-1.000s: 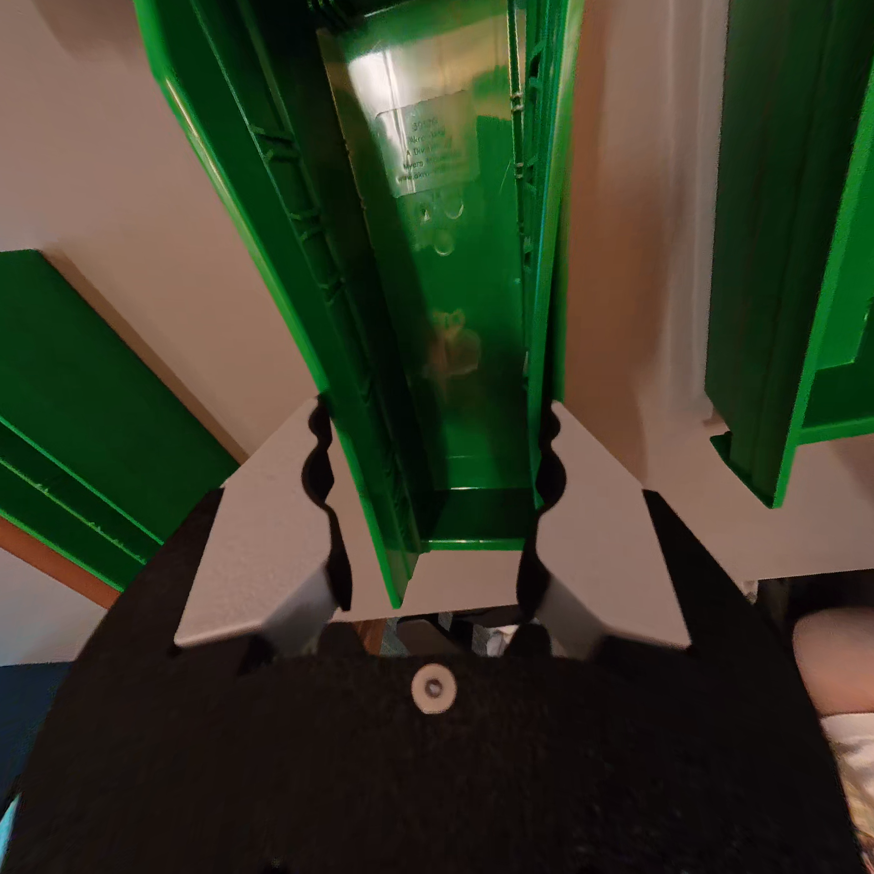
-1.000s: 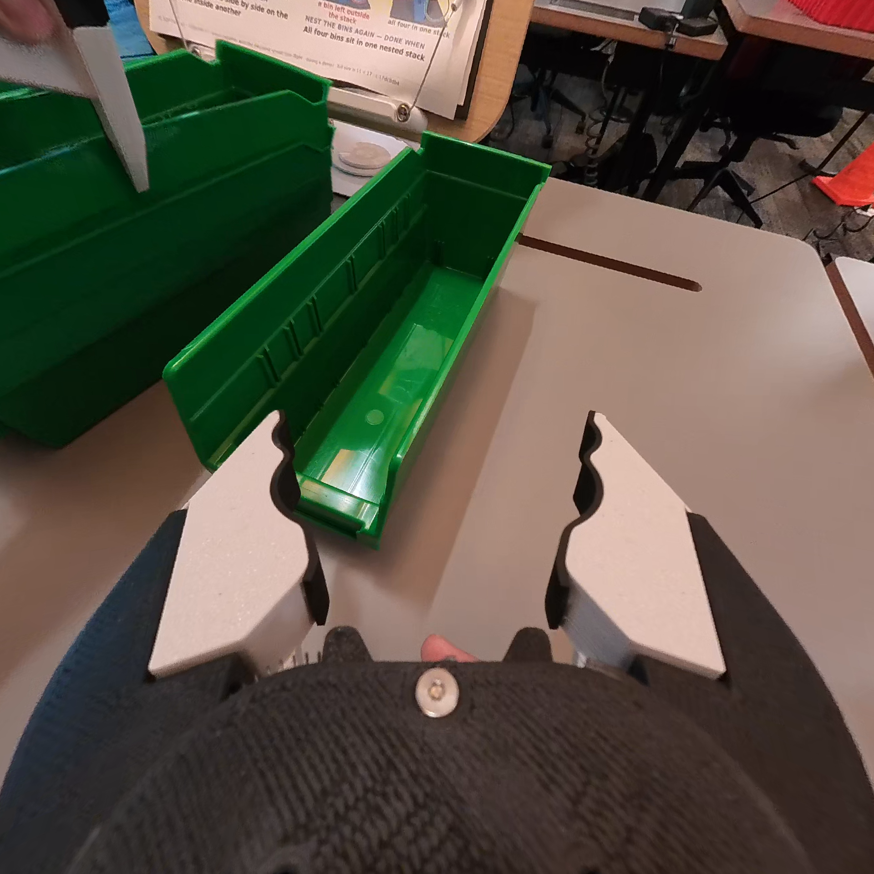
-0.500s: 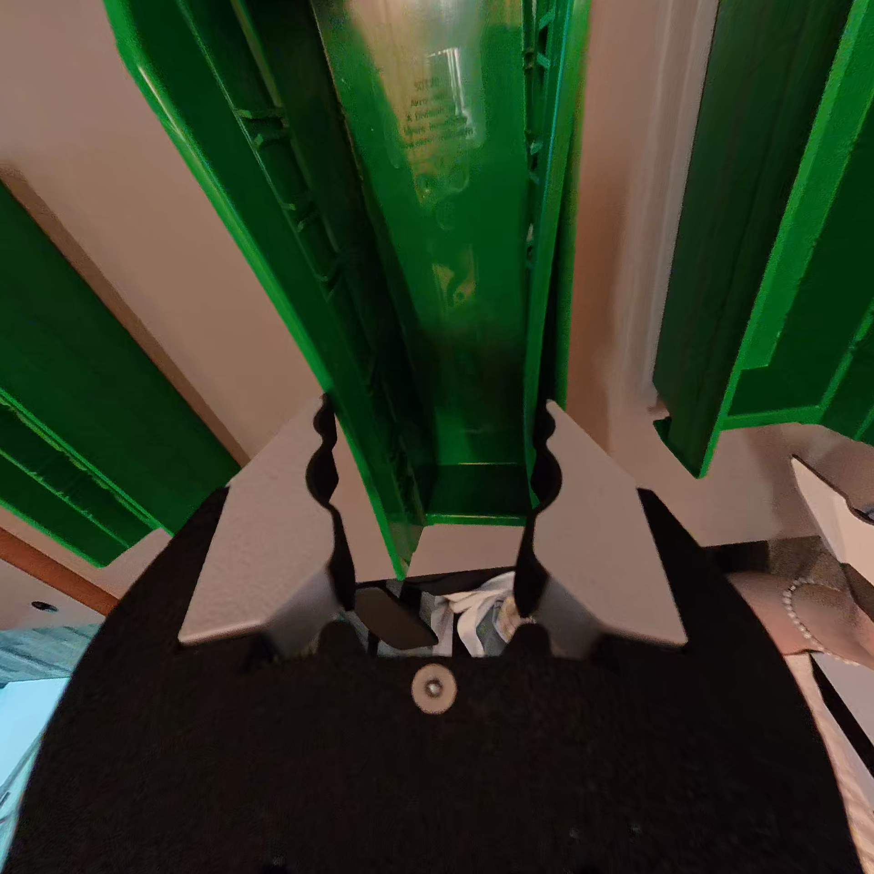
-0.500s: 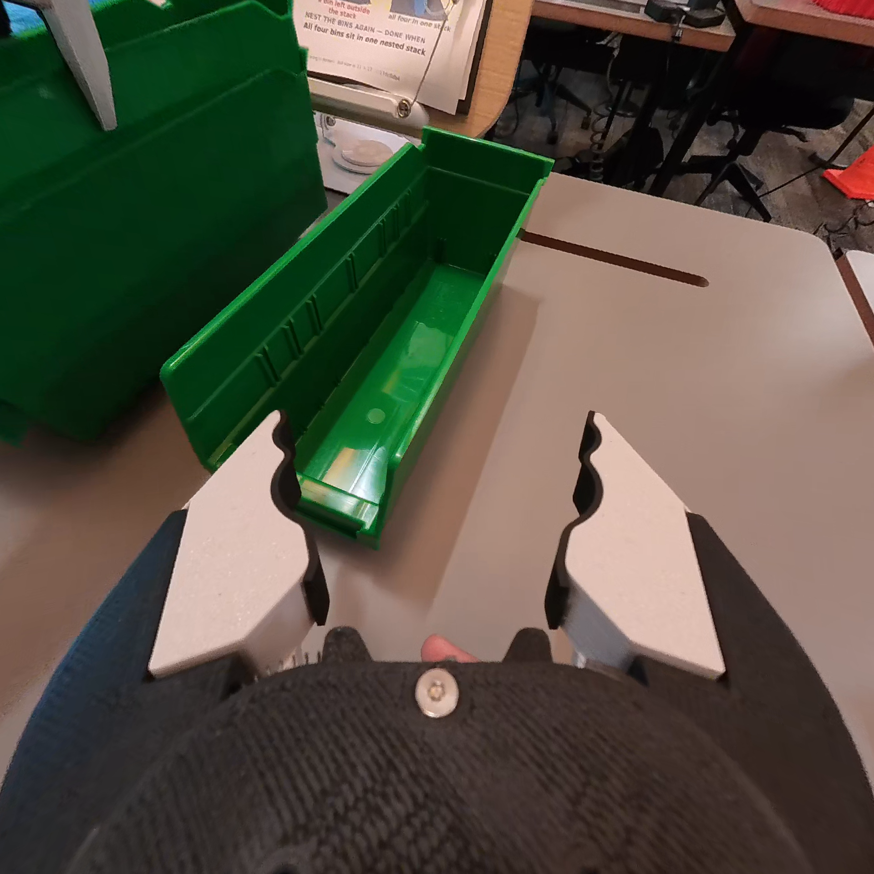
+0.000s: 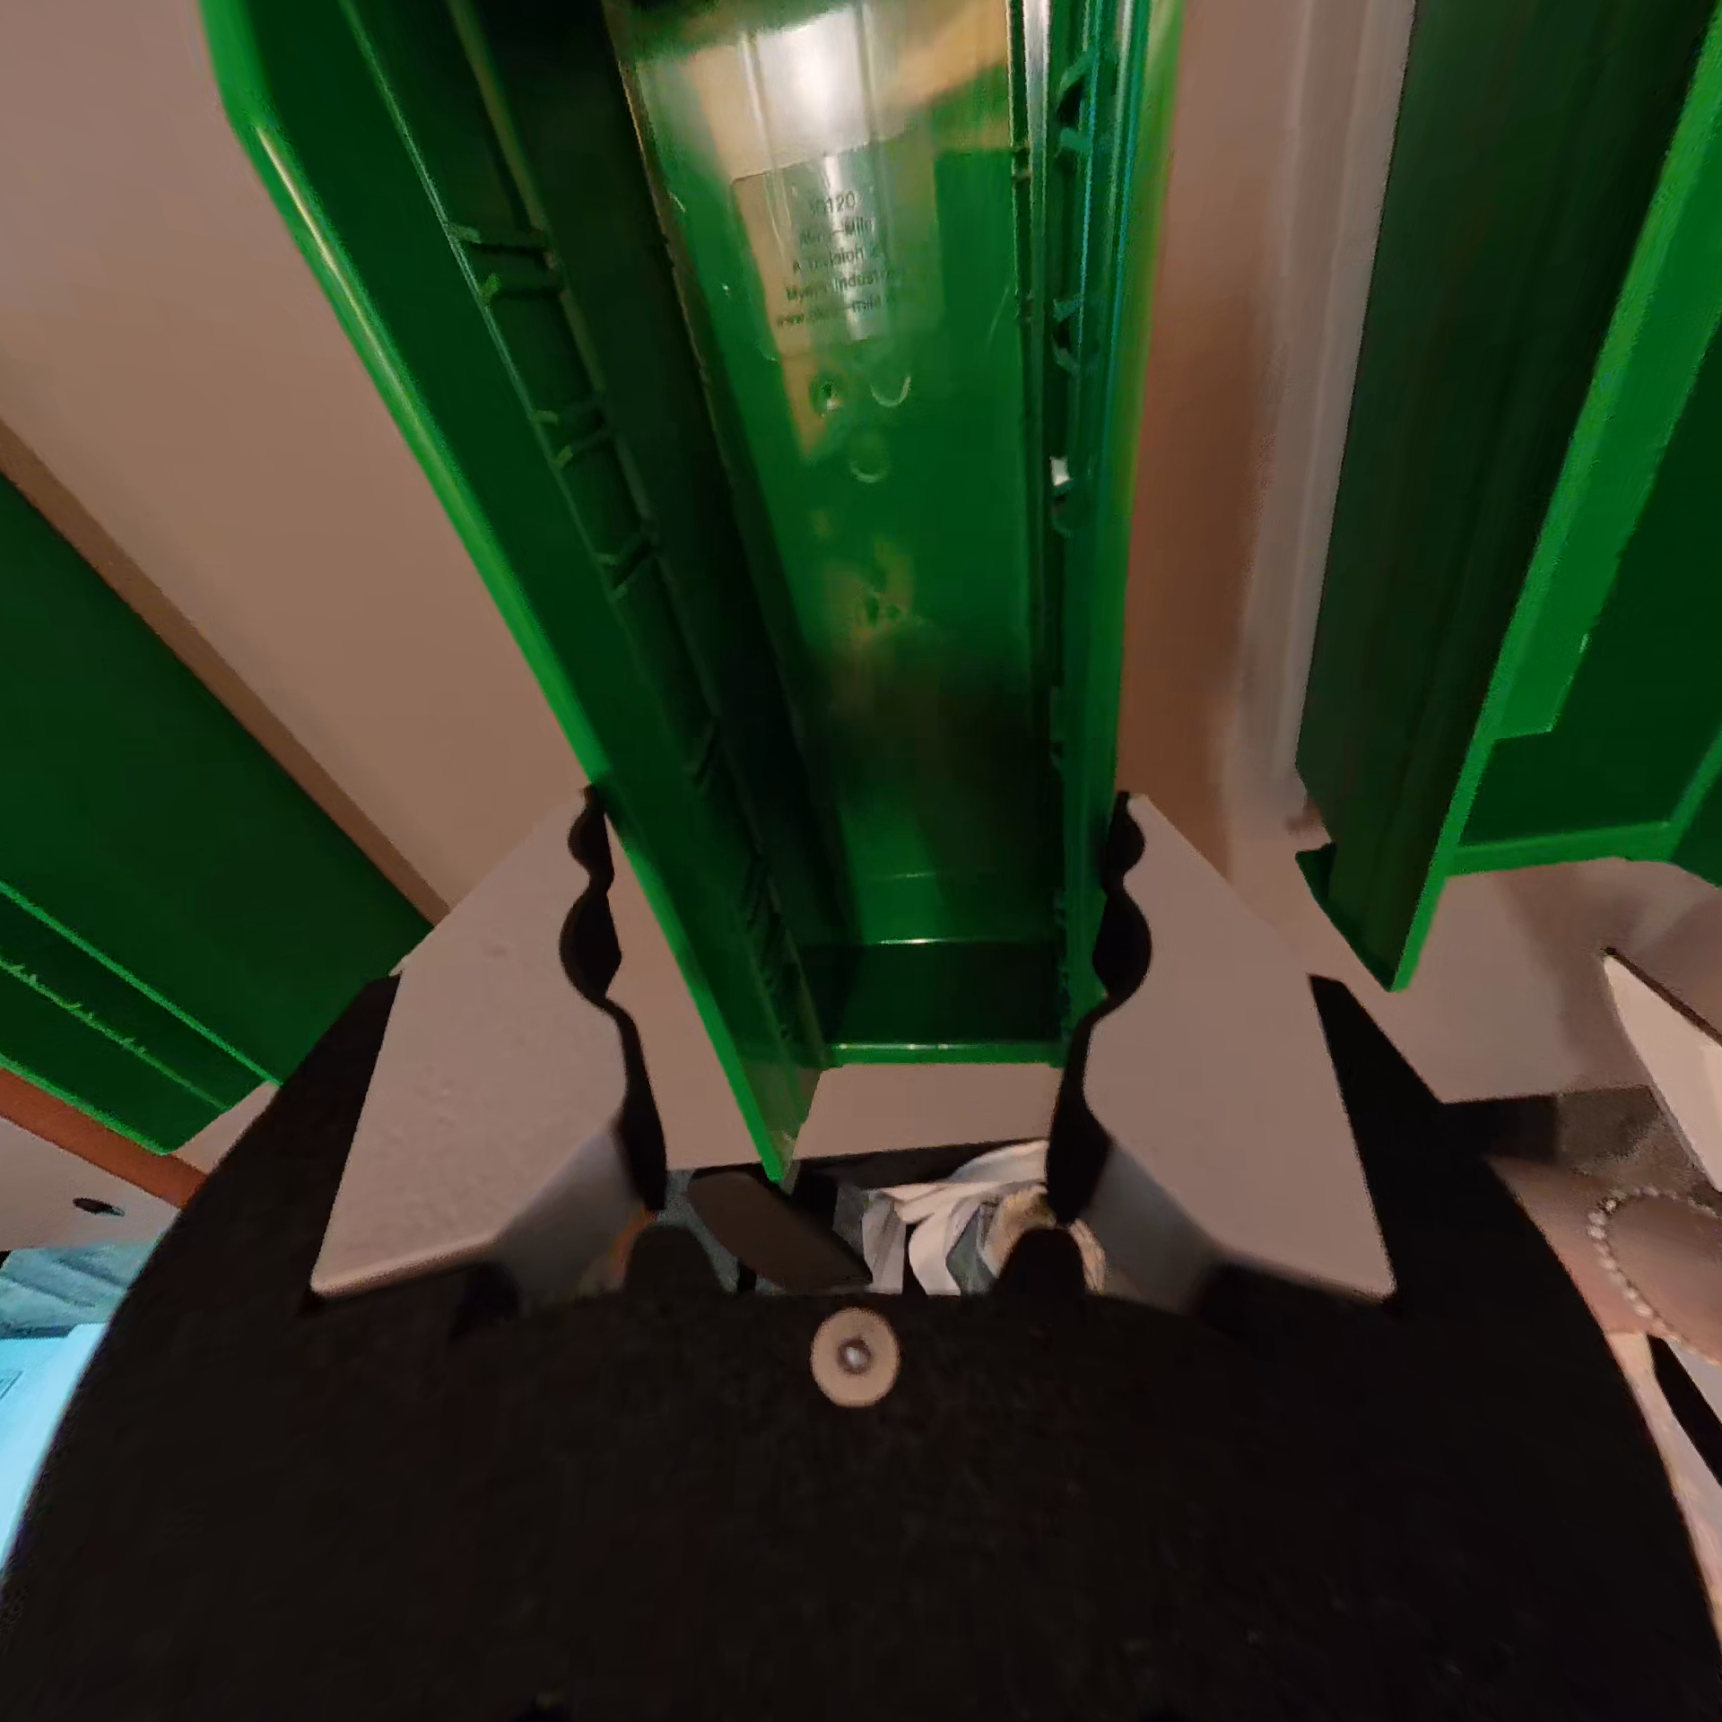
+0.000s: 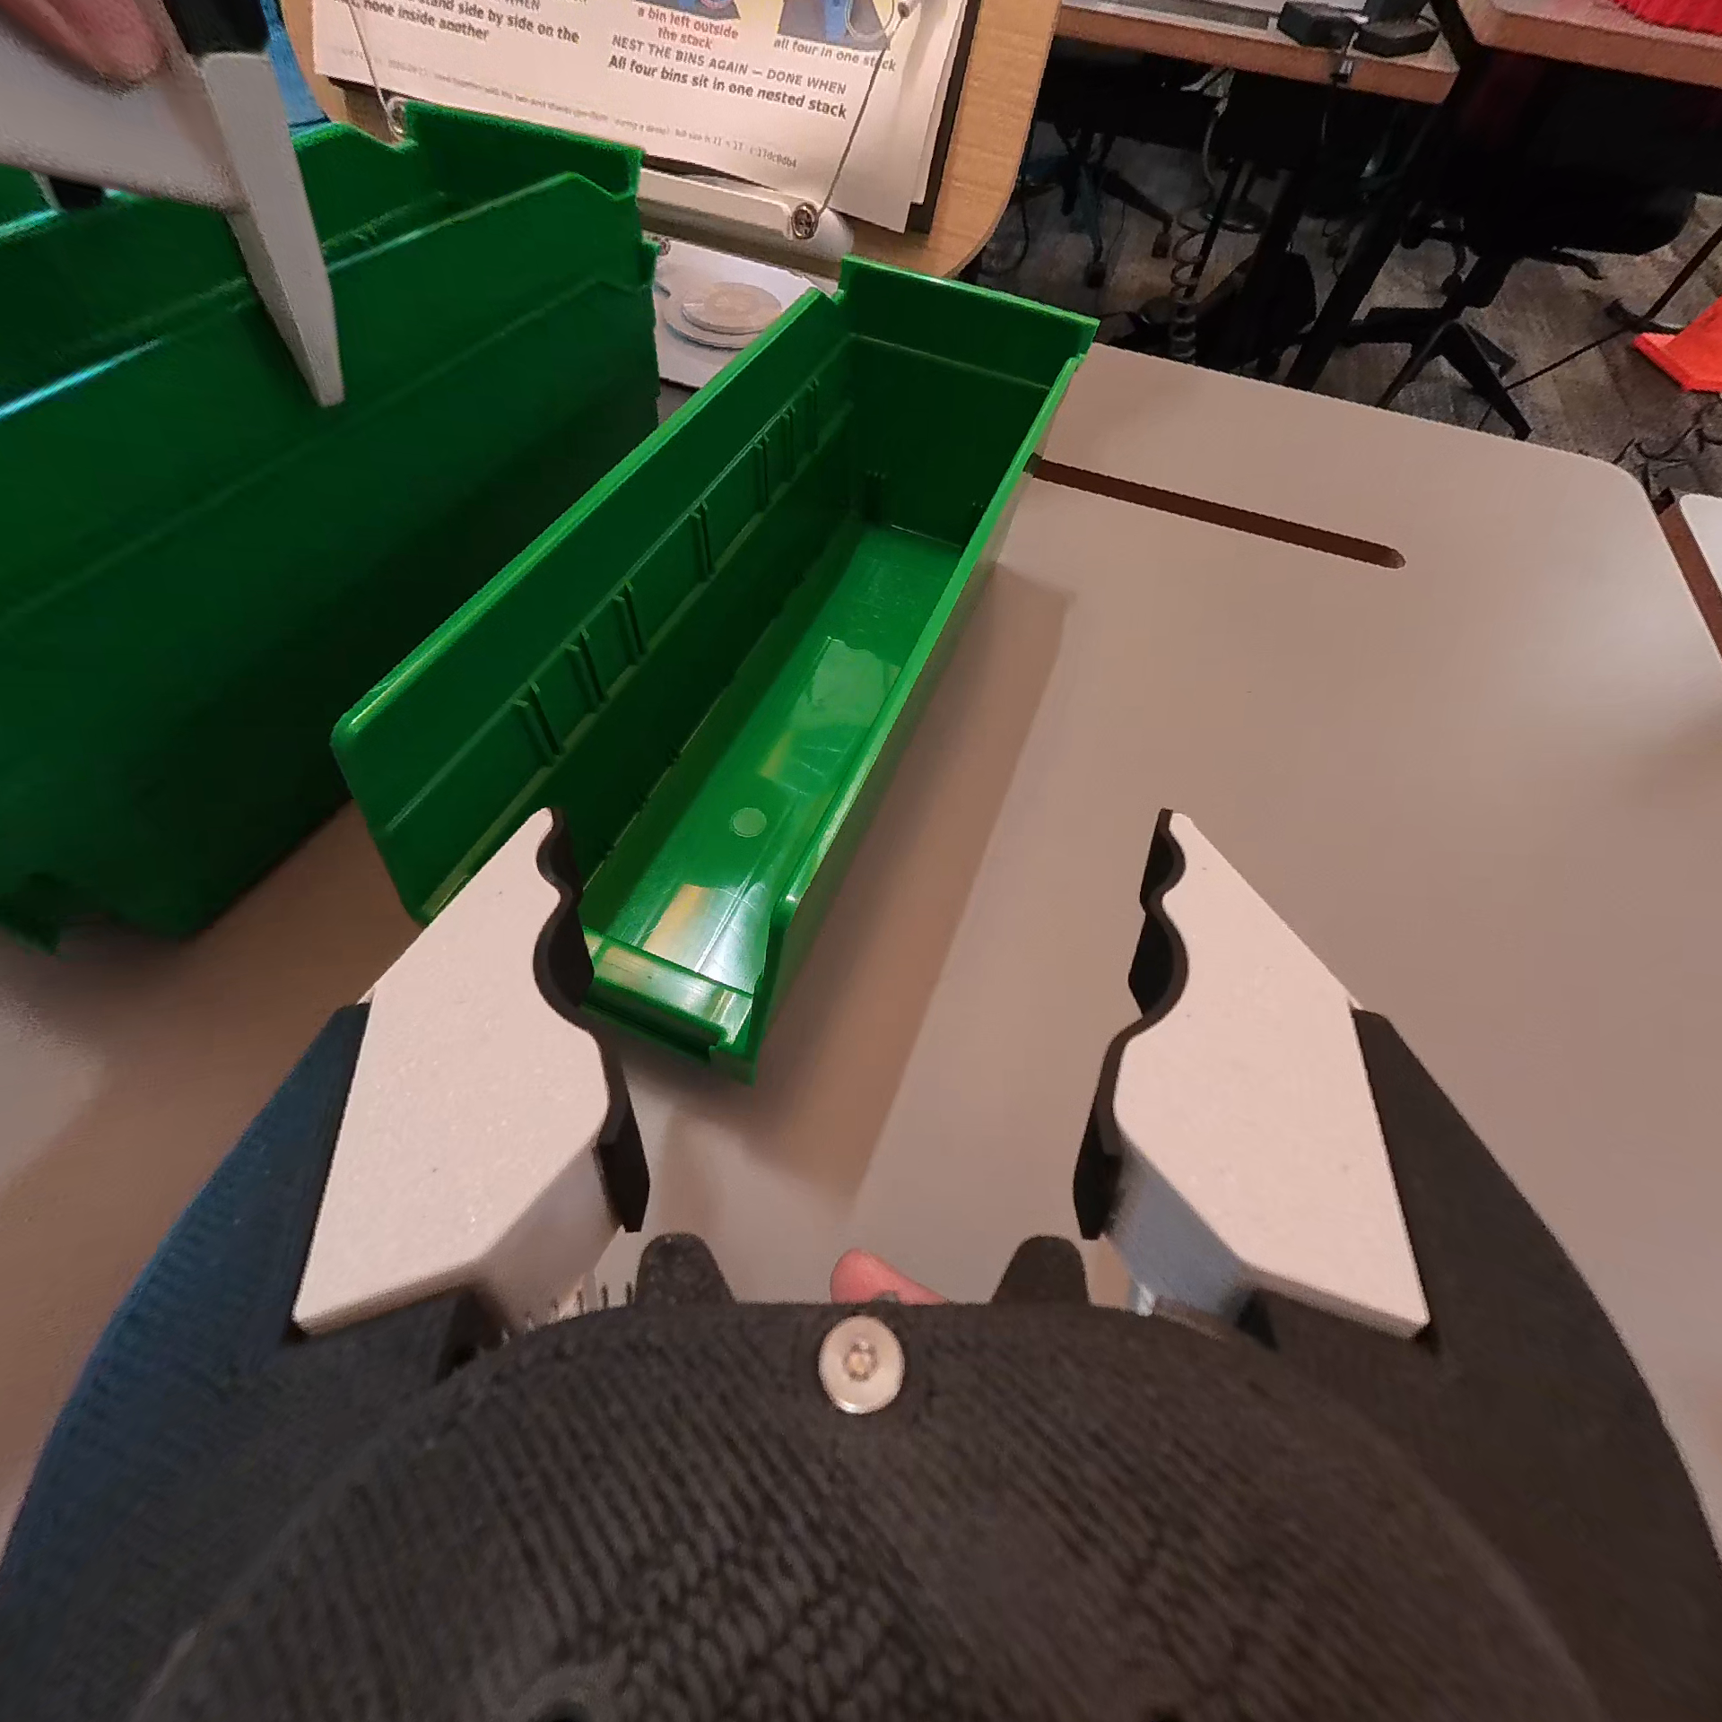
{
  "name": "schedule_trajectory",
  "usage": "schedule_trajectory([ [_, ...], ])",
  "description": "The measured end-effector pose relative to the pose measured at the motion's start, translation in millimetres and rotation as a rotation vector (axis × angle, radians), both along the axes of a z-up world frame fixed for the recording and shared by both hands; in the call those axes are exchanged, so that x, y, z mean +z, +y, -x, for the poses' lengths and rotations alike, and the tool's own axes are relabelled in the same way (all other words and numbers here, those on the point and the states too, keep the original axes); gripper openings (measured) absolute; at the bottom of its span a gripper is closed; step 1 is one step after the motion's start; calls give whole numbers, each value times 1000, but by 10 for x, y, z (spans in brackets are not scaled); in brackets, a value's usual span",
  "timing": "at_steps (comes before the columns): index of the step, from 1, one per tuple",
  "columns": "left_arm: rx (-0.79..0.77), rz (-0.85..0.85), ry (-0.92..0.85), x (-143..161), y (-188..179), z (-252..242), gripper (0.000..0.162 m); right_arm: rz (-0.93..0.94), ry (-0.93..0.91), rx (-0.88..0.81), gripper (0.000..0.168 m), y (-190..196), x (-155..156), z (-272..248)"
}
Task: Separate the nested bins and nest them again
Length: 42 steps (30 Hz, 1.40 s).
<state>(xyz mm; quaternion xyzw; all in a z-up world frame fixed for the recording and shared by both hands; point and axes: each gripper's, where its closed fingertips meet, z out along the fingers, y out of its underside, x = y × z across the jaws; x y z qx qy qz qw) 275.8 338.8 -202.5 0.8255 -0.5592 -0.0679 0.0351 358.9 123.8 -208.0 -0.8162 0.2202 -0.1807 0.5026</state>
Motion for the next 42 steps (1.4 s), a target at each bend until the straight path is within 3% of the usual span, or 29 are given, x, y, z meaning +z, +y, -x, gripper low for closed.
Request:
schedule_trajectory([
  [3, -43, -32, -4, 3, -5, 21, 108, -3, -1, -1, 119, -6, 9, -2],
  [6, -97, -89, 58, 39, 21, 184, 125, -3, 1, -2, 119, -8, 6, -5],
  [10, -134, -107, 66, 101, -9, 327, 128, 1, 6, 2, 119, 11, -8, 8],
  [16, -223, -39, 57, 18, -97, 484, 130, 7, -6, 17, 119, 53, 14, 67],
  [21, -177, 44, 48, -156, -138, 614, 146, 16, -16, 30, 119, 86, 22, 114],
  [28, -150, 120, 40, -135, -238, 644, 106, 19, -17, 29, 119, 85, 25, 113],
  [35, -57, 161, 36, -65, -258, 594, 94, 14, -17, 19, 119, 51, 34, 84],
  [42, -29, 169, 20, 80, -183, 574, 94, 13, -4, 15, 119, 42, 6, 59],
])
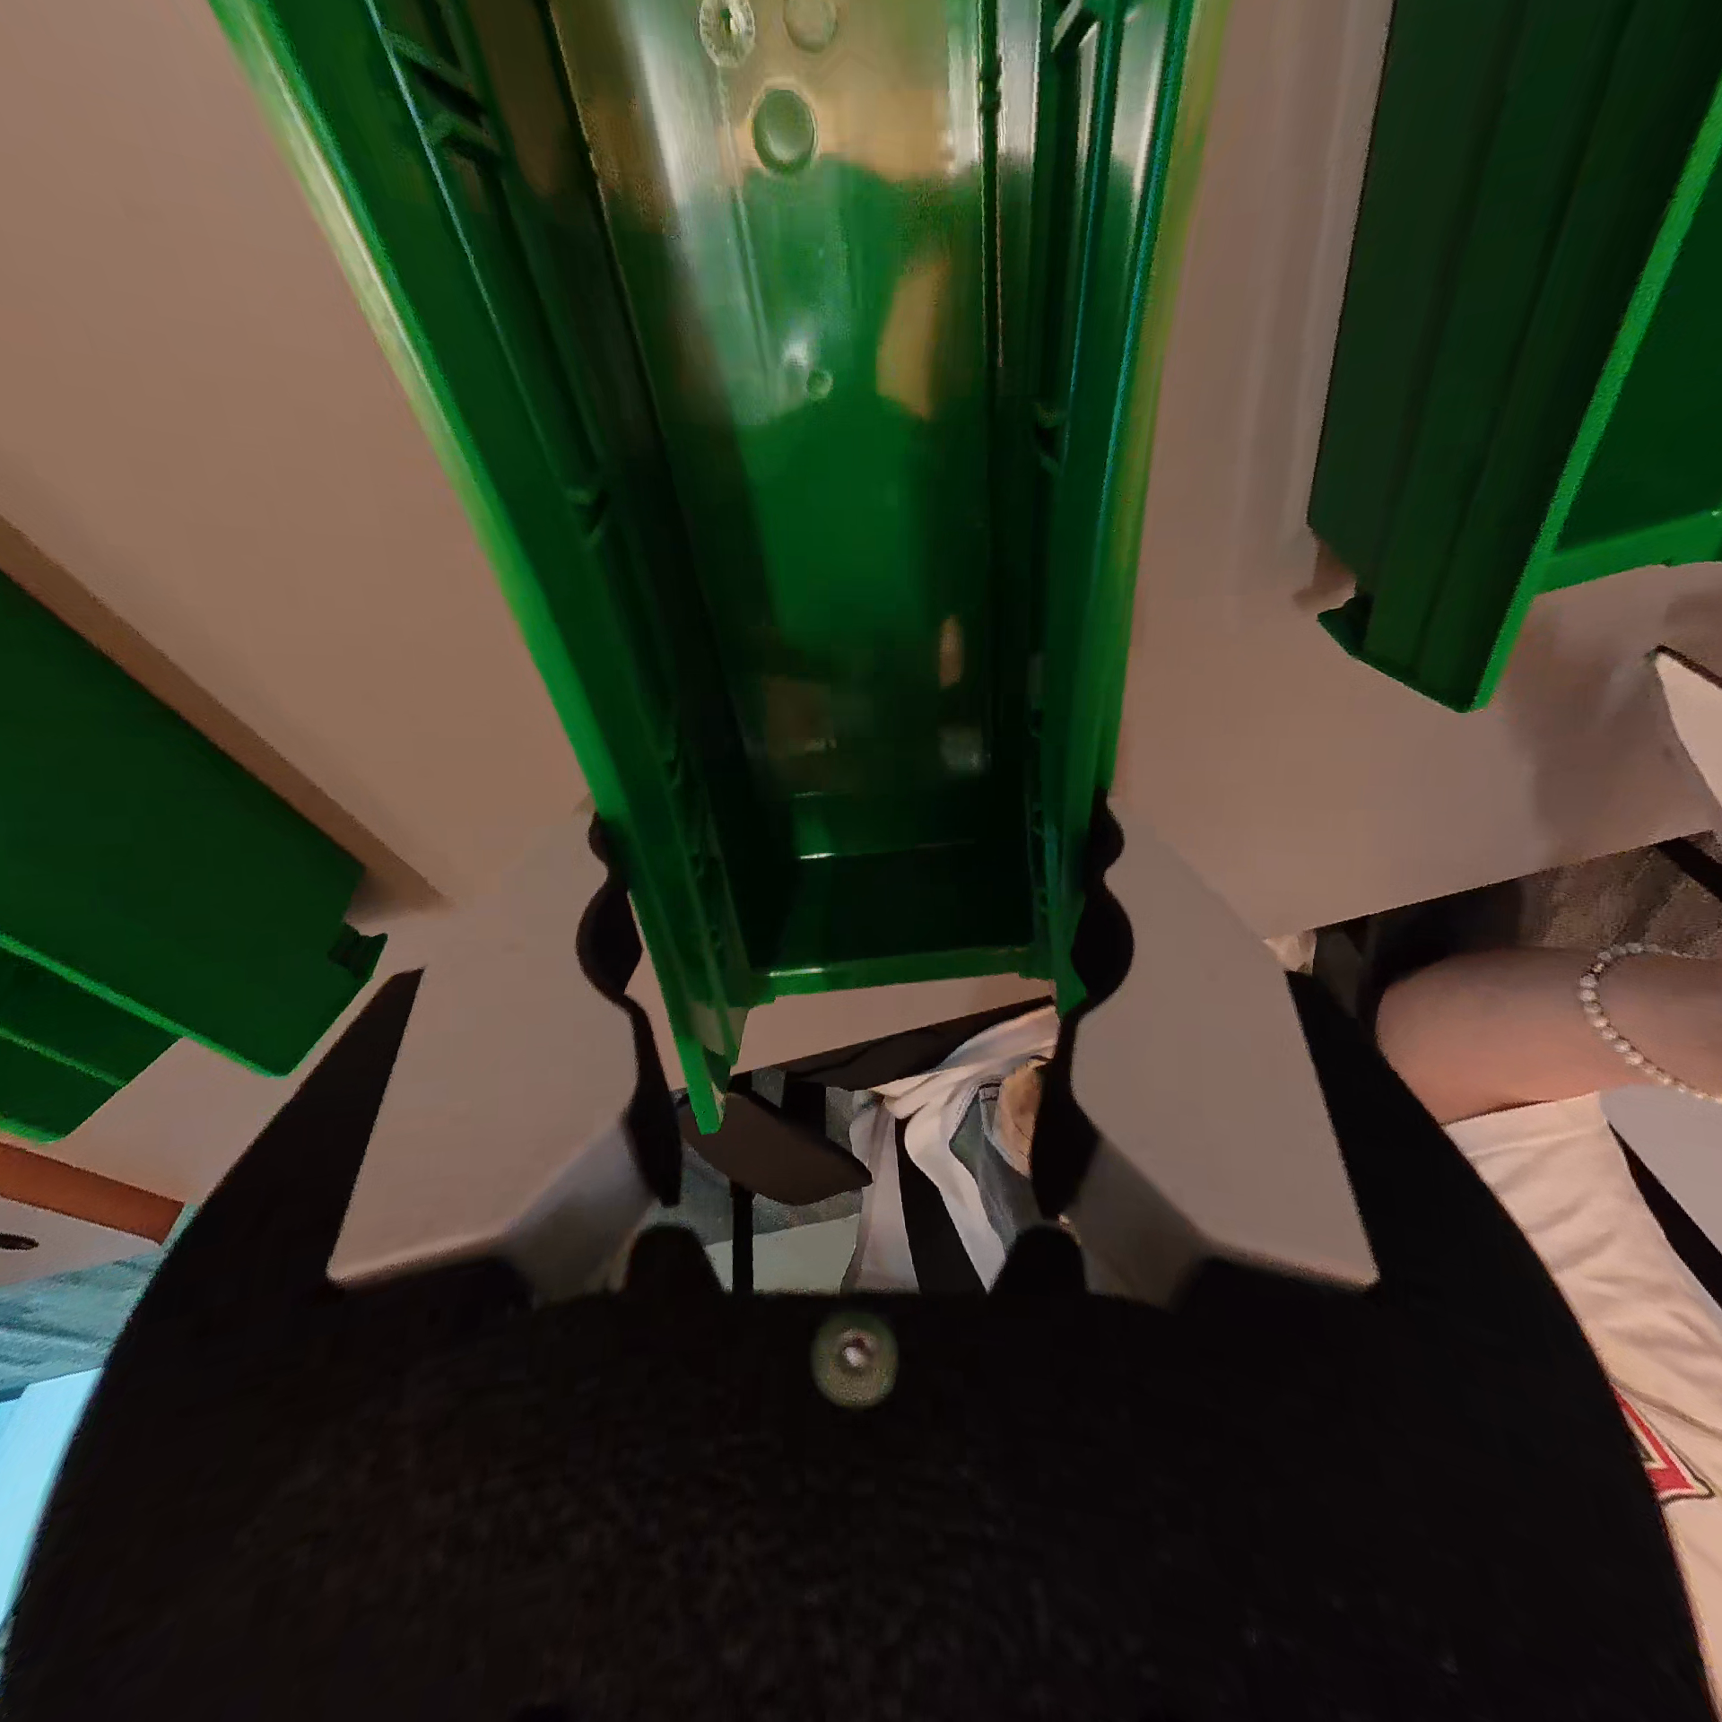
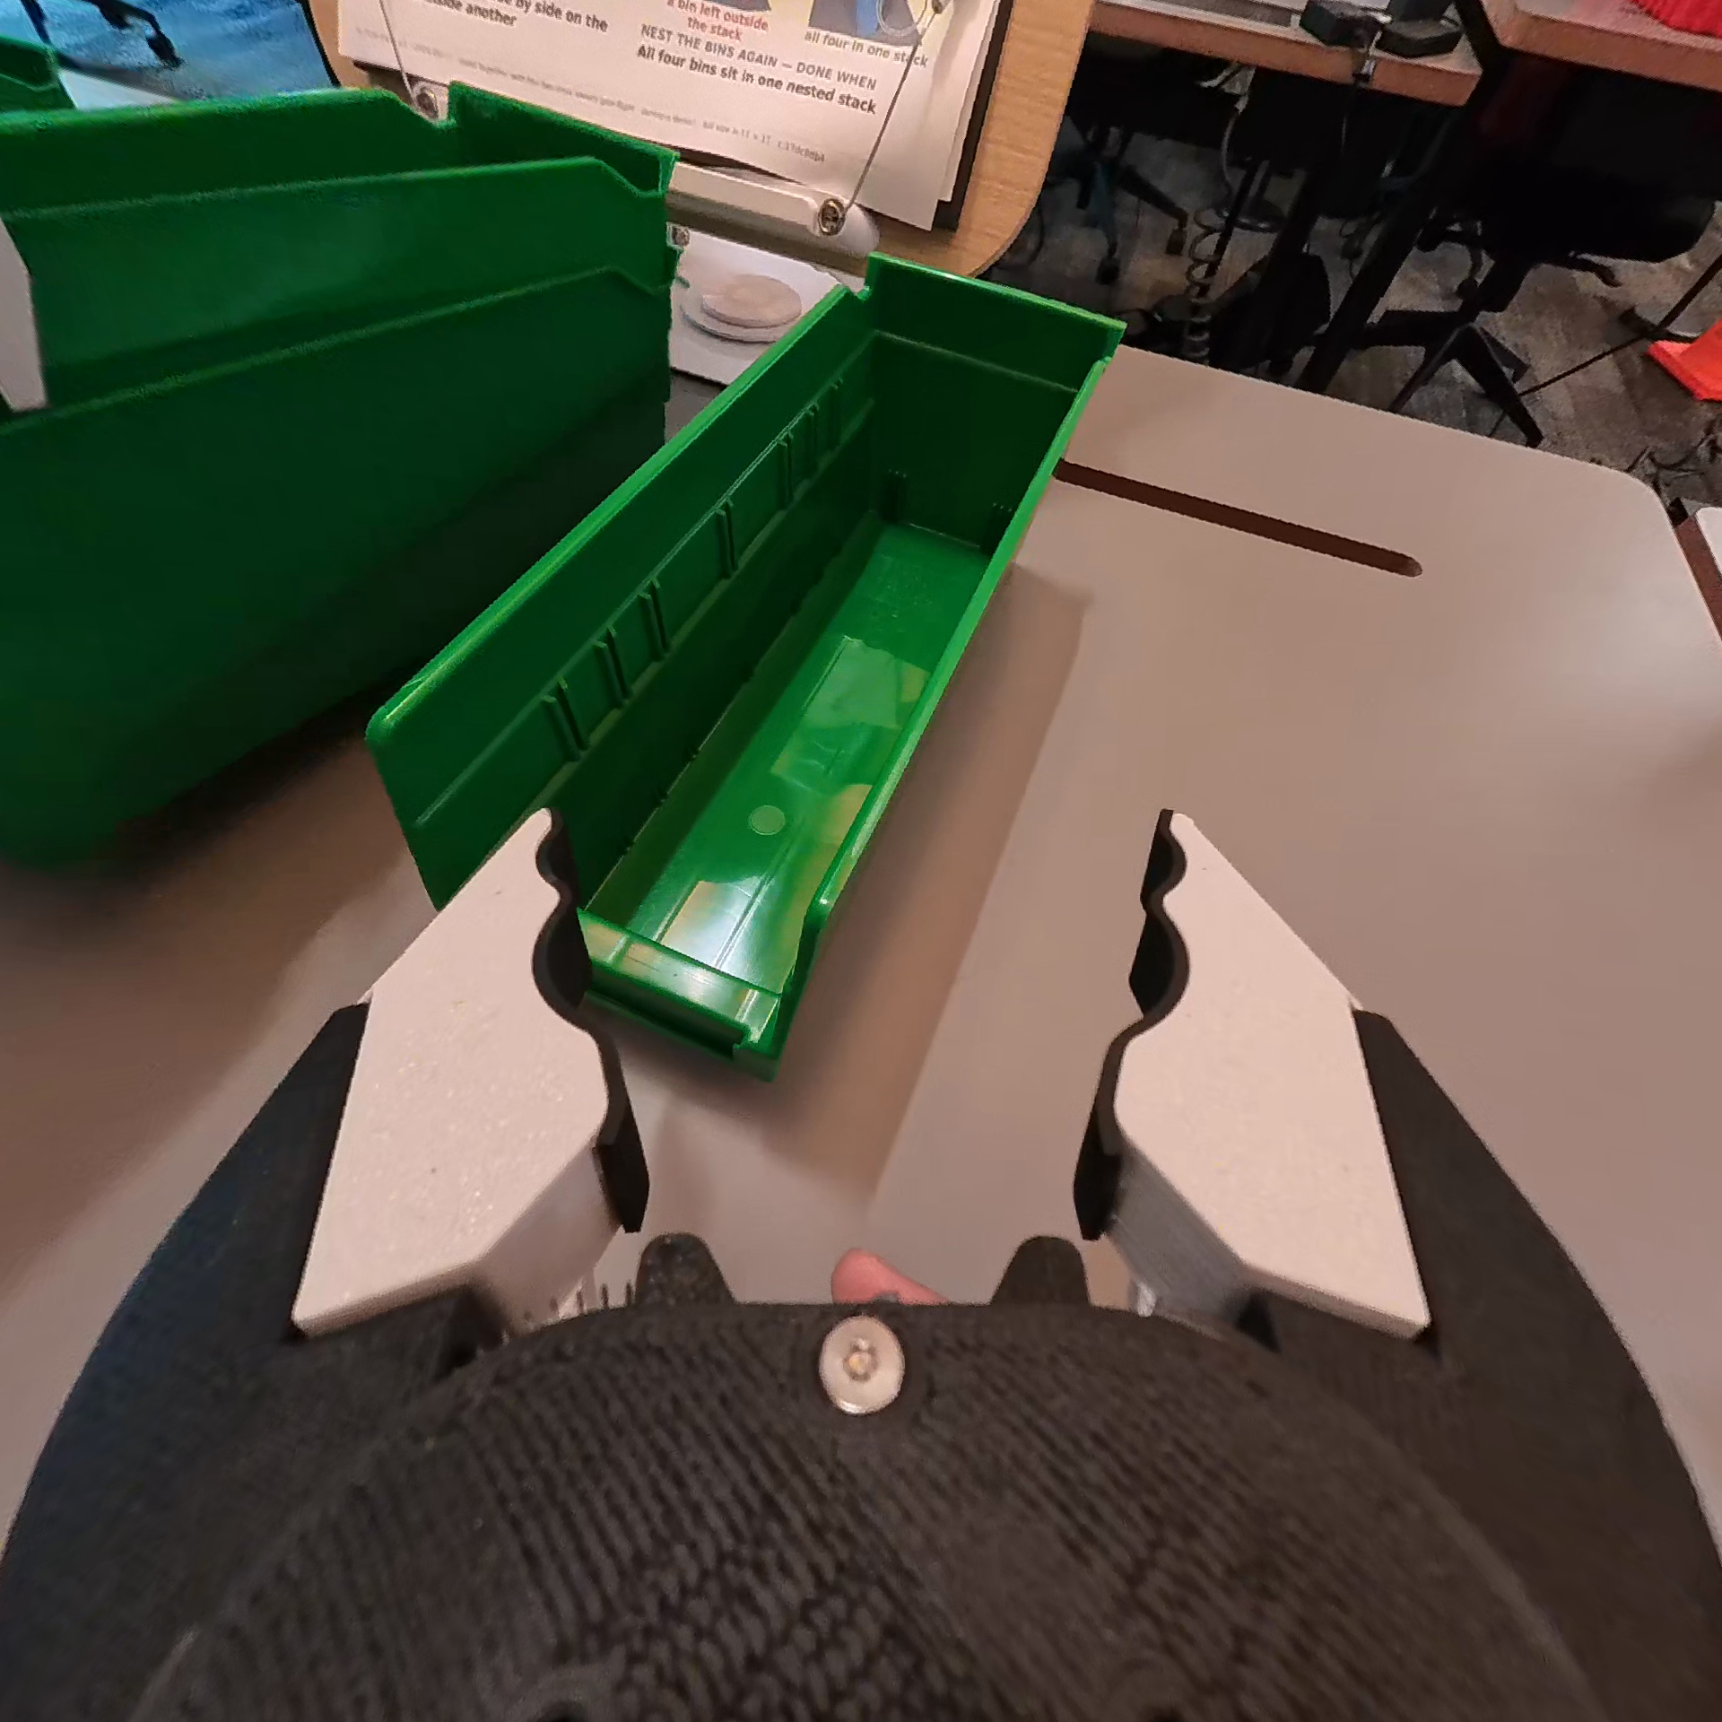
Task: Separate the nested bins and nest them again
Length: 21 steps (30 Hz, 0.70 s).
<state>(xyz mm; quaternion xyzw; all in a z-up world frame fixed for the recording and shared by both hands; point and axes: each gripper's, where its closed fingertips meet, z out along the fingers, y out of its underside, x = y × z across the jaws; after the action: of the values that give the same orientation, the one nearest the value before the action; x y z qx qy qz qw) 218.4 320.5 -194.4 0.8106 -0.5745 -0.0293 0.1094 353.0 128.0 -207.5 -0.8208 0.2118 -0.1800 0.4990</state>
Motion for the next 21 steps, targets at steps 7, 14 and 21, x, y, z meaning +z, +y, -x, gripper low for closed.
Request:
schedule_trajectory([
  [7, 30, -1, -48, 118, 69, -39, 92, 5, -4, 10, 119, 30, 0, 33],
  [14, 12, -25, -46, 166, 103, -11, 92, 6, -2, 11, 119, 43, -9, 35],
  [21, 21, -40, -72, 232, 165, -38, 93, 5, -2, 10, 119, 47, -13, 30],
])
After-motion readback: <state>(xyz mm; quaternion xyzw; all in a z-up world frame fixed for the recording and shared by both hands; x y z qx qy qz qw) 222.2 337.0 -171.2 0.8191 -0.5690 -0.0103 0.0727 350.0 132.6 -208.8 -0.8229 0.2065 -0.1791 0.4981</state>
